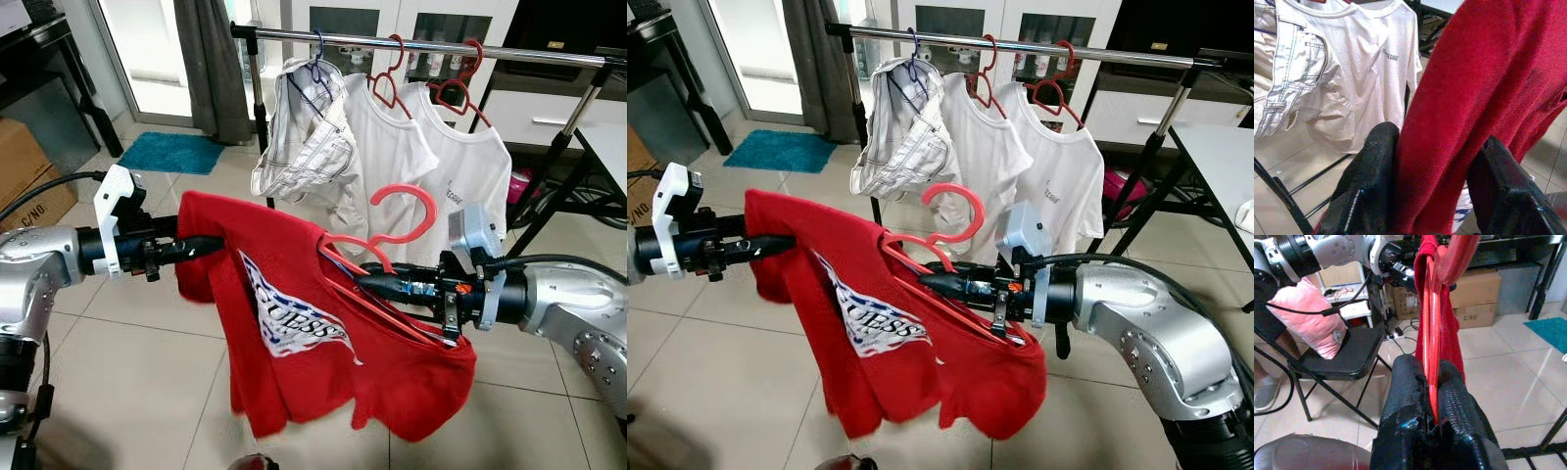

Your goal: Hang hanger

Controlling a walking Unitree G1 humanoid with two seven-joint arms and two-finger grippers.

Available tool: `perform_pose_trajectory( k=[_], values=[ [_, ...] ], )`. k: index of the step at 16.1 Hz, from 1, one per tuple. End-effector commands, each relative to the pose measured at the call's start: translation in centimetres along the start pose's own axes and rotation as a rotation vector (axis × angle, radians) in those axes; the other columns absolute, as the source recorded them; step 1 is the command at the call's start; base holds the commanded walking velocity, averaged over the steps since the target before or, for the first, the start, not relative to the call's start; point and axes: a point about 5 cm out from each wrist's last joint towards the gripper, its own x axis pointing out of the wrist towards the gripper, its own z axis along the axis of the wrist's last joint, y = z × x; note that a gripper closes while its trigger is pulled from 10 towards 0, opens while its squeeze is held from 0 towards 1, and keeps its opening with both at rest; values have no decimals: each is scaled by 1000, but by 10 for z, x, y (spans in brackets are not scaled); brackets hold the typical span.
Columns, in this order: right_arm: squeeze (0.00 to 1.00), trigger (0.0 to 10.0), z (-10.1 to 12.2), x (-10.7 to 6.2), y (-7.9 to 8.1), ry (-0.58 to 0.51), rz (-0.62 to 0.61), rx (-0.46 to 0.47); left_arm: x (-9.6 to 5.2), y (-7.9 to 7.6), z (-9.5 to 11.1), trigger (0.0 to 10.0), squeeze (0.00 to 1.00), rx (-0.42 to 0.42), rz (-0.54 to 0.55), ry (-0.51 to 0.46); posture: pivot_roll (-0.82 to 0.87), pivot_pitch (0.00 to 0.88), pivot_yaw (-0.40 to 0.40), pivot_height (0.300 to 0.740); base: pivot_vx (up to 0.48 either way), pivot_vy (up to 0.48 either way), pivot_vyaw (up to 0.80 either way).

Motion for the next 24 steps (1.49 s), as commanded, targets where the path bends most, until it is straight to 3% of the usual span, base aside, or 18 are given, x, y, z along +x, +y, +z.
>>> perform_pose_trajectory(
  k=[1, 11, 17, 19, 22, 24],
  values=[
    [0, 10000, 9, -1, 4, -34, 6, -46, 0, 0, 2, 0, 0, 0, -1, -6, -76, 26, 54, 740, 0, 0, 0],
    [0, 10000, 7, -3, 5, -52, -28, -26, -4, 8, 2, 0, 0, -11, 91, -85, -81, 31, 72, 740, 0, 0, 0],
    [0, 10000, 3, -17, -14, -42, -192, -8, -25, 2, -4, 0, 0, -89, 158, -190, -79, 36, 78, 740, 0, 0, 0],
    [0, 10000, 2, -24, -23, -37, -268, 16, -35, 5, -7, 0, 0, -120, 236, -255, -76, 36, 75, 740, 0, 0, 0],
    [0, 10000, 2, -27, -22, -63, -247, 54, -50, 18, -6, 0, 0, -139, 437, -361, -74, 37, 70, 740, 0, 0, 0],
    [0, 10000, 2, -26, -21, -67, -241, 54, -51, 22, -7, 0, 0, -137, 485, -368, -74, 37, 70, 740, 0, 0, 0]
  ],
)
